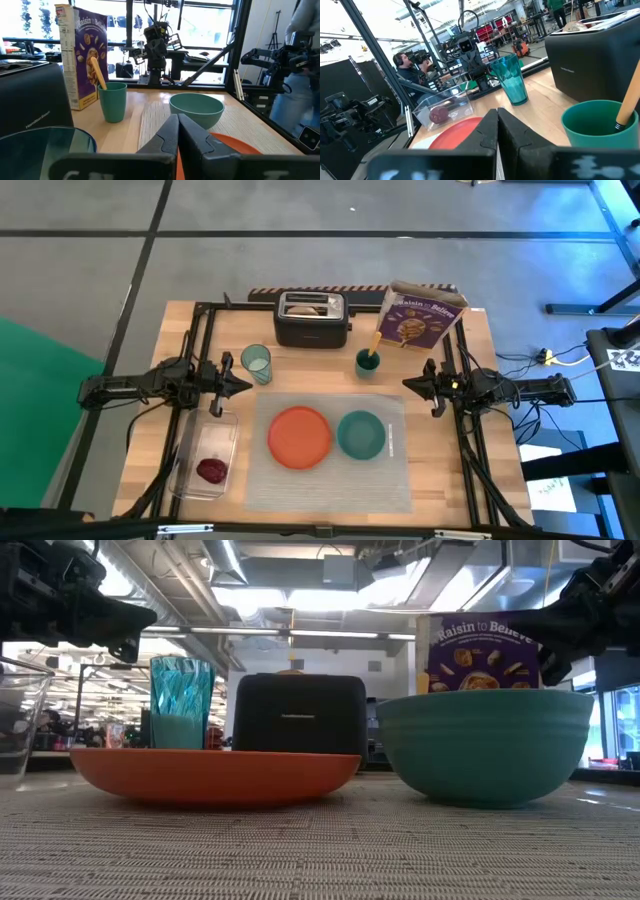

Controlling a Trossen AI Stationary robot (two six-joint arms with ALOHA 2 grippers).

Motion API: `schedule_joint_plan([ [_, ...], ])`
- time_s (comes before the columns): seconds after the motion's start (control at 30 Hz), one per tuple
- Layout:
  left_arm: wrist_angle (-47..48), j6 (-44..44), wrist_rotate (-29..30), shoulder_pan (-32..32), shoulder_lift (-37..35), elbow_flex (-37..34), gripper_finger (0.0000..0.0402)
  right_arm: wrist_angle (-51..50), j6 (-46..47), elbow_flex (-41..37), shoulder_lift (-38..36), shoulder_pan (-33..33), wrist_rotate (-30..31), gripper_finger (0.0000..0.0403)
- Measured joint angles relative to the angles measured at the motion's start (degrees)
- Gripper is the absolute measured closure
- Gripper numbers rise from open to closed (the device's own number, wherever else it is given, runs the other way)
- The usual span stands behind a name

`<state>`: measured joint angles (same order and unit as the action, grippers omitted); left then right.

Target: Arrange a breakfast setting

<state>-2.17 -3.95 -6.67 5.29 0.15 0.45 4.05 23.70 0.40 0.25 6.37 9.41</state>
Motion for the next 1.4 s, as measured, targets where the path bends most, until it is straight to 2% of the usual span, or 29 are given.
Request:
schedule_joint_plan([
  [0.6,0.0,0.0,0.0,0.0,0.01,-0.02,0.0401,0.44,0.02,0.0,0.0,-0.02,0.24,0.0402],
  [0.87,0.0,0.05,0.0,-0.01,0.01,-0.02,0.0401,4.01,0.22,0.0,-0.02,0.0,4.36,0.0402],
  [1.0,-0.36,11.15,2.66,-0.01,-0.01,0.0,0.0401,6.5,4.68,0.02,-0.02,-0.02,6.54,0.0402],
  [1.13,-1.98,21.11,2.64,-0.01,0.01,0.0,0.0401,8.53,9.83,0.01,0.0,0.0,8.84,0.0402],
  [1.27,-1.16,22.64,2.92,-0.01,0.01,-0.02,0.0401,13.51,17.98,0.0,0.0,0.0,15.41,0.0402],
  [1.4,-4.71,21.97,4.58,0.01,0.01,-0.01,0.0401,19.53,18.51,0.0,-0.02,-0.01,19.67,0.0402],
])
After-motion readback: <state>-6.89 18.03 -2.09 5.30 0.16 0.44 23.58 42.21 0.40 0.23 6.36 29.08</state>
